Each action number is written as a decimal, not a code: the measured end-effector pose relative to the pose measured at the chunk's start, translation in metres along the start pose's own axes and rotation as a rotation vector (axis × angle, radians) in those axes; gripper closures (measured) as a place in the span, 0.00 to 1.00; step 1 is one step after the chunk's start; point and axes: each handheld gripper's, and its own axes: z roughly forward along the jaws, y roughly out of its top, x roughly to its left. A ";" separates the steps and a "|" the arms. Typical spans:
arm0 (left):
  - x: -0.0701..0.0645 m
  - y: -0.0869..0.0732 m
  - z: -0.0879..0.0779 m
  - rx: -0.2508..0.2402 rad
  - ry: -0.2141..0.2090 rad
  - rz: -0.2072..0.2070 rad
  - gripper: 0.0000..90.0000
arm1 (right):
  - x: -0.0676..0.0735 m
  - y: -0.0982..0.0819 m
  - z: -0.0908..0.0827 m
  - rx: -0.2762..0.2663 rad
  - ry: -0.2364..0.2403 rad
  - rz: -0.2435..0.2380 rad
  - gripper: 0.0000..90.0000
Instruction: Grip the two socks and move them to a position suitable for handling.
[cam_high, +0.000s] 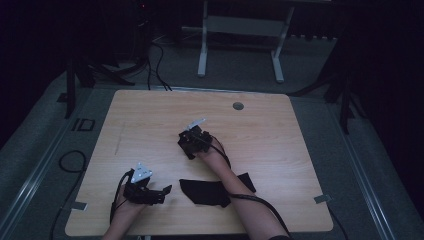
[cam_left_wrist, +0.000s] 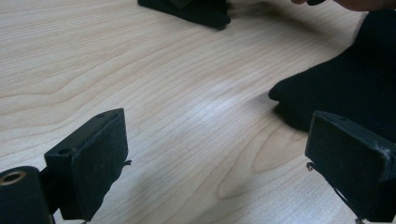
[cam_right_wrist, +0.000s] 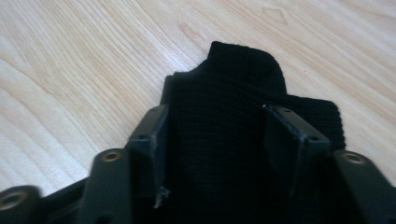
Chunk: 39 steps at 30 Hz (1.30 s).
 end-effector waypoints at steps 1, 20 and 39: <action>0.000 0.000 0.000 -0.001 -0.006 -0.001 0.07 | 0.001 0.000 0.000 -0.003 -0.004 0.000 0.55; -0.006 0.002 -0.001 -0.046 -0.037 0.002 0.07 | -0.015 -0.015 -0.088 -0.110 -0.095 -0.066 0.86; -0.013 0.003 0.004 -0.049 -0.053 0.029 0.09 | -0.009 -0.088 -0.084 -0.051 -0.096 0.006 0.84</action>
